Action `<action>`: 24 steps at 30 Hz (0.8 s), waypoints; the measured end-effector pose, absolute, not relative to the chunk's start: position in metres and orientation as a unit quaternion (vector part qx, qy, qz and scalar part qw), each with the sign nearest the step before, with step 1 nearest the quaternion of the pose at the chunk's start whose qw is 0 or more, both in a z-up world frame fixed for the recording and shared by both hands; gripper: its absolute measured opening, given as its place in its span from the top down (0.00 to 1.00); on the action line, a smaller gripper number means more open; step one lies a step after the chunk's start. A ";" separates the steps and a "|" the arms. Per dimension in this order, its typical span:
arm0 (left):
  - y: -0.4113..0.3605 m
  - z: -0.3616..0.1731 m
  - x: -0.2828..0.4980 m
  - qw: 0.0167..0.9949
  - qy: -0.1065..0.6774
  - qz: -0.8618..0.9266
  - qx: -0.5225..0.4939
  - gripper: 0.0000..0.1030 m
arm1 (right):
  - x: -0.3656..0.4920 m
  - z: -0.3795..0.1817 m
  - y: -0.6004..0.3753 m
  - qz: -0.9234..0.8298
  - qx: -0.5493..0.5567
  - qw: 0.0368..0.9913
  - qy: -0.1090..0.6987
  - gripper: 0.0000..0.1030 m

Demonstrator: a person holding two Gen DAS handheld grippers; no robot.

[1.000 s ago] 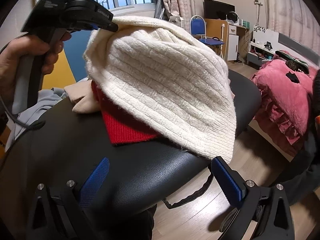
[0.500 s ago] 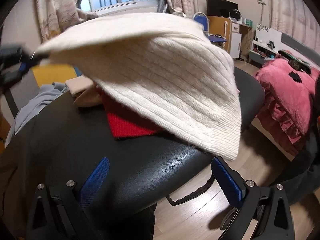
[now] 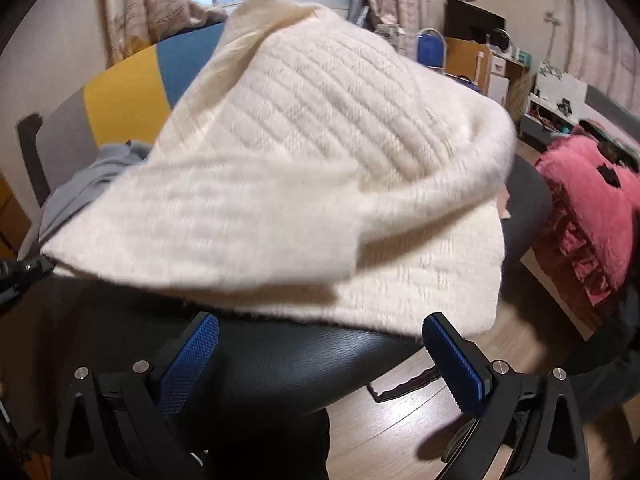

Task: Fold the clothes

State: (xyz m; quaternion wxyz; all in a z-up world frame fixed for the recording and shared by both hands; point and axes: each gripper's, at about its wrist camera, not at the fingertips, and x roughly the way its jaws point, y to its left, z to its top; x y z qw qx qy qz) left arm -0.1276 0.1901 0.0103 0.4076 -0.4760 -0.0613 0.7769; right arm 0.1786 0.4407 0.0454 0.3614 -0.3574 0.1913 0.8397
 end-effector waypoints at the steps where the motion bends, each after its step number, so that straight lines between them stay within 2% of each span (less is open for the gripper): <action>1: 0.176 0.008 -0.131 0.393 -0.069 0.784 -0.476 1.00 | 0.176 0.046 0.438 0.840 -0.361 0.360 0.183 0.00; 7: 0.108 0.005 -0.154 0.332 -0.097 0.806 -0.480 1.00 | 0.161 0.042 0.432 0.833 -0.390 0.367 0.139 0.00; 8: 0.102 0.004 -0.152 0.328 -0.078 0.811 -0.478 0.98 | 0.161 0.042 0.434 0.831 -0.391 0.368 0.143 0.00; 10: 0.099 0.004 -0.146 0.331 -0.055 0.810 -0.481 0.82 | 0.161 0.041 0.438 0.829 -0.394 0.369 0.150 0.00; 11: 0.099 0.001 -0.144 0.341 -0.056 0.803 -0.486 0.80 | 0.162 0.041 0.439 0.828 -0.393 0.368 0.154 0.00; 13: 0.113 -0.006 -0.138 0.364 -0.059 0.781 -0.504 0.71 | 0.163 0.040 0.441 0.826 -0.395 0.371 0.156 0.00; 18: 0.173 -0.015 -0.114 0.424 -0.026 0.745 -0.514 0.61 | 0.164 0.031 0.433 0.828 -0.403 0.360 0.153 0.00; 20: 0.201 -0.012 -0.101 0.436 0.025 0.758 -0.484 0.56 | 0.165 0.027 0.430 0.828 -0.405 0.358 0.148 0.00; 24: 0.243 -0.012 -0.078 0.442 0.119 0.770 -0.445 0.56 | 0.163 0.021 0.429 0.827 -0.410 0.354 0.148 0.00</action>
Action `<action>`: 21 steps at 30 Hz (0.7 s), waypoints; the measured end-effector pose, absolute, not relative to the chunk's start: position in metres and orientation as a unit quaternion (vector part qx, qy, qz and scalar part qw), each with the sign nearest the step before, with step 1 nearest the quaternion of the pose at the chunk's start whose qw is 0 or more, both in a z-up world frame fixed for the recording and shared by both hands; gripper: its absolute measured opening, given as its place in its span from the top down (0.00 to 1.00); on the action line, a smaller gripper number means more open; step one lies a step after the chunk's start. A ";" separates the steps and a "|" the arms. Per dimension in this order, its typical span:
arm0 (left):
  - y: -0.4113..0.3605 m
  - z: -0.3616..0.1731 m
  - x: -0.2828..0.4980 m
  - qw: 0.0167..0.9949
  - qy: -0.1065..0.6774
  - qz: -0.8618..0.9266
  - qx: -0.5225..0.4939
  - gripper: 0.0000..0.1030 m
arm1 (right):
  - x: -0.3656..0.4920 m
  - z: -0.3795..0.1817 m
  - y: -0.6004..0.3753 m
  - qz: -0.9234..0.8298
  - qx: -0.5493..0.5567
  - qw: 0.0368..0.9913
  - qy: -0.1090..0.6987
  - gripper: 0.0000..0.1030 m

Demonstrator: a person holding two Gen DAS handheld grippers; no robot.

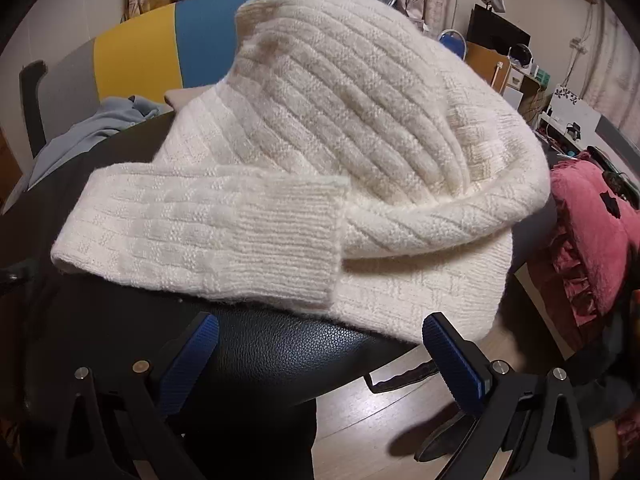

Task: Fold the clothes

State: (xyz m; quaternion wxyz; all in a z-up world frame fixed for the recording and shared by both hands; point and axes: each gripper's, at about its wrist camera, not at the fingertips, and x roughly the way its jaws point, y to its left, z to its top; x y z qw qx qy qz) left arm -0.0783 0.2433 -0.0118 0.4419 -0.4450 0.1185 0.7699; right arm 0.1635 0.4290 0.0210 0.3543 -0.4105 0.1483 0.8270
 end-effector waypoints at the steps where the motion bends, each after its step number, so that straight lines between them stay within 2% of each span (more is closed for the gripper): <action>1: 0.250 -0.014 -0.075 0.445 0.133 0.769 -0.439 0.56 | 0.163 0.019 0.430 0.826 -0.413 0.353 0.150 0.00; 5: 0.269 -0.019 -0.083 0.447 0.152 0.766 -0.435 0.56 | 0.163 0.012 0.436 0.821 -0.420 0.353 0.158 0.00; 12: 0.318 -0.033 -0.108 0.395 0.172 0.802 -0.413 0.57 | 0.173 0.024 0.446 0.832 -0.388 0.369 0.145 0.00; 14: 0.315 -0.032 -0.114 0.402 0.147 0.795 -0.430 0.77 | 0.176 0.021 0.455 0.826 -0.394 0.375 0.148 0.00; 15: 0.313 -0.031 -0.118 0.408 0.127 0.788 -0.444 0.92 | 0.177 0.019 0.460 0.823 -0.397 0.376 0.153 0.00; 19: 0.280 -0.026 -0.148 0.433 -0.017 0.752 -0.497 0.95 | 0.179 0.006 0.484 0.817 -0.400 0.366 0.195 0.00; 21: 0.259 -0.016 -0.162 0.441 -0.087 0.740 -0.501 0.95 | 0.174 -0.003 0.492 0.820 -0.406 0.330 0.234 0.00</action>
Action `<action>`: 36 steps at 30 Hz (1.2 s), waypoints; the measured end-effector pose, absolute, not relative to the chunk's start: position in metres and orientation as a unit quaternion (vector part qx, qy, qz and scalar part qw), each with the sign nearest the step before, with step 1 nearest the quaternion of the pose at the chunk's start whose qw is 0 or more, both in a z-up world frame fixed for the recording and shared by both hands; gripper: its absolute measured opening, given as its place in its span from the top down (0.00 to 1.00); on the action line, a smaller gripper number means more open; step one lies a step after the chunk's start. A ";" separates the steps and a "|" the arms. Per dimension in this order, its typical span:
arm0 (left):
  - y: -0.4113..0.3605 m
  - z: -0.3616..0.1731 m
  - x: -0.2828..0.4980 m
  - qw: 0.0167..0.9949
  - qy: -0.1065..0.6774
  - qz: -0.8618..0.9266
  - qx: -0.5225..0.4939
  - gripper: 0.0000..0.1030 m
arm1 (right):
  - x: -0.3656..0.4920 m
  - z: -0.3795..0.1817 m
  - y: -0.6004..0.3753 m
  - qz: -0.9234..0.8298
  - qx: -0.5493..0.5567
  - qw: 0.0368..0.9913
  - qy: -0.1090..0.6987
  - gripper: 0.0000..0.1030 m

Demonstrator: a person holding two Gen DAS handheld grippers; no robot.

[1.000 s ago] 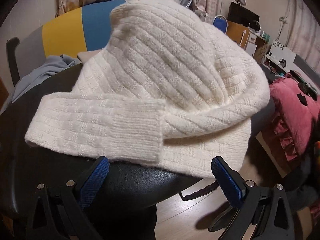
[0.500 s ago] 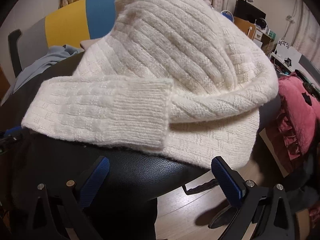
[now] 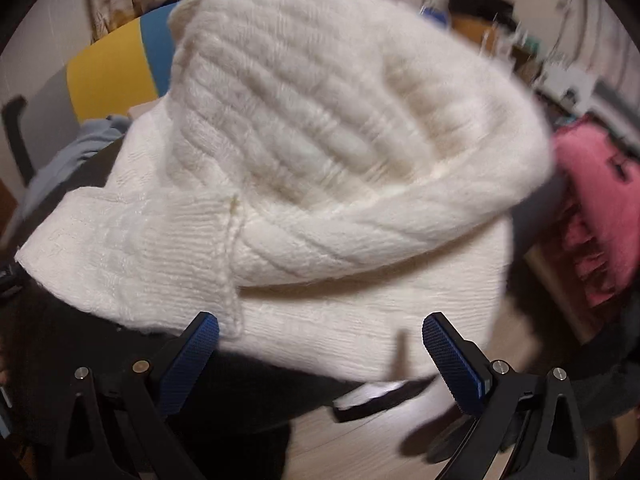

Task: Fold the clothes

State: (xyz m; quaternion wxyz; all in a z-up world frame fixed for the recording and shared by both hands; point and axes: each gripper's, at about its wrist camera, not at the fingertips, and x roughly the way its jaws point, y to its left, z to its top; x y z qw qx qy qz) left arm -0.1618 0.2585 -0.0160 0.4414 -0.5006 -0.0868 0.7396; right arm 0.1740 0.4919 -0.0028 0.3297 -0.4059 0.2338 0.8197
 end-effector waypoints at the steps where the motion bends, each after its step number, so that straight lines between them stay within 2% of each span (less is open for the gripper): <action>1: 0.246 -0.009 -0.168 0.442 -0.115 0.738 -0.497 0.95 | 0.168 -0.011 0.494 0.820 -0.412 0.290 0.271 0.00; 3: 0.227 0.002 -0.177 0.440 -0.150 0.738 -0.488 0.95 | 0.157 -0.015 0.485 0.819 -0.421 0.279 0.271 0.00; 11: 0.131 0.036 -0.206 0.377 -0.213 0.783 -0.446 0.95 | 0.091 -0.005 0.384 0.853 -0.441 0.105 0.258 0.00; 17: 0.065 0.035 -0.239 0.276 -0.216 0.821 -0.451 0.95 | 0.038 -0.002 0.300 0.854 -0.451 -0.035 0.258 0.00; 21: 0.019 0.037 -0.268 0.176 -0.208 0.846 -0.458 0.94 | 0.016 0.002 0.254 0.835 -0.458 -0.134 0.275 0.00; 24: -0.006 0.034 -0.280 0.134 -0.212 0.844 -0.474 0.82 | 0.014 0.011 0.240 0.838 -0.456 -0.155 0.255 0.00; 28: -0.031 0.031 -0.263 0.136 -0.223 0.843 -0.471 0.81 | 0.022 0.026 0.269 0.854 -0.437 -0.122 0.254 0.00; 33: -0.013 0.035 -0.201 0.266 -0.159 0.829 -0.466 0.80 | 0.041 0.035 0.337 0.865 -0.413 -0.041 0.281 0.00; 36: 0.015 0.024 -0.165 0.356 -0.170 0.777 -0.491 0.80 | 0.052 0.031 0.371 0.866 -0.409 0.009 0.287 0.00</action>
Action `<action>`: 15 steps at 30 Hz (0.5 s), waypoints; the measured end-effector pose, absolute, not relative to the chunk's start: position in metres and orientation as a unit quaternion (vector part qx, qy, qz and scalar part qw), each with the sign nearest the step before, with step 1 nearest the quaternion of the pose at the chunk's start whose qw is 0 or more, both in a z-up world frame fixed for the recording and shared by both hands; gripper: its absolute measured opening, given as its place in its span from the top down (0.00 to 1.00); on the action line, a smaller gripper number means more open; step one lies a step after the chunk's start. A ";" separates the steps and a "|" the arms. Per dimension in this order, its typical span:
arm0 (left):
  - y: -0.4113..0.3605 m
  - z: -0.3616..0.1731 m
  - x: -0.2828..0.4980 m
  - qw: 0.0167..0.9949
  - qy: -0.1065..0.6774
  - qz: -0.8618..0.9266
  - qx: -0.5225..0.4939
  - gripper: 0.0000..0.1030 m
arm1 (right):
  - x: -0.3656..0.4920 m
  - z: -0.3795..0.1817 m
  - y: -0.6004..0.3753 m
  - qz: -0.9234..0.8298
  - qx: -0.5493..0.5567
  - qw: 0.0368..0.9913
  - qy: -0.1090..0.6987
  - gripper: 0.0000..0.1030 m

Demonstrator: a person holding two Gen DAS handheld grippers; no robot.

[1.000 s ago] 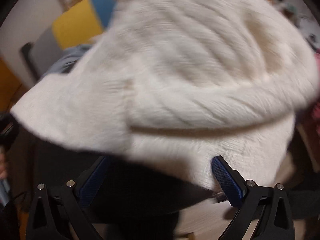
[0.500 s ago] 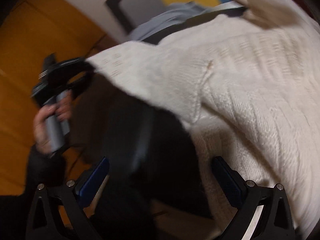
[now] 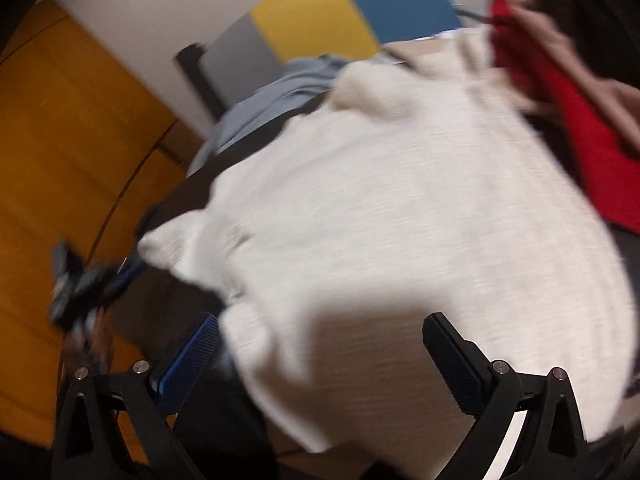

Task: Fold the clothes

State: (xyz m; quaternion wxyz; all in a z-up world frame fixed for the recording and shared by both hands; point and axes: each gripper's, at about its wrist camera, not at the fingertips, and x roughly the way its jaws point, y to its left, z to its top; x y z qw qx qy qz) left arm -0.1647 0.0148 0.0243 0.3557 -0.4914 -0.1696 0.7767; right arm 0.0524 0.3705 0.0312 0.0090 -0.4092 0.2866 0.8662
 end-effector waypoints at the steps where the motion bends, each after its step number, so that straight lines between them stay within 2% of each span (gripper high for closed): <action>1: 0.029 0.018 -0.153 0.377 -0.172 0.758 -0.504 0.79 | 0.052 0.029 0.380 0.866 -0.411 0.027 0.283 0.00; 3: 0.059 0.004 -0.132 0.413 -0.168 0.724 -0.527 0.76 | 0.051 0.027 0.397 0.864 -0.417 0.059 0.277 0.00; 7: 0.123 -0.019 -0.111 0.426 -0.108 0.703 -0.560 0.71 | 0.054 0.004 0.427 0.851 -0.436 0.114 0.270 0.00; 10: 0.142 -0.021 -0.109 0.421 -0.091 0.707 -0.560 0.67 | 0.061 -0.004 0.433 0.851 -0.429 0.116 0.280 0.00; 15: 0.160 -0.029 -0.112 0.403 -0.074 0.715 -0.567 0.68 | 0.054 -0.008 0.425 0.858 -0.427 0.115 0.259 0.00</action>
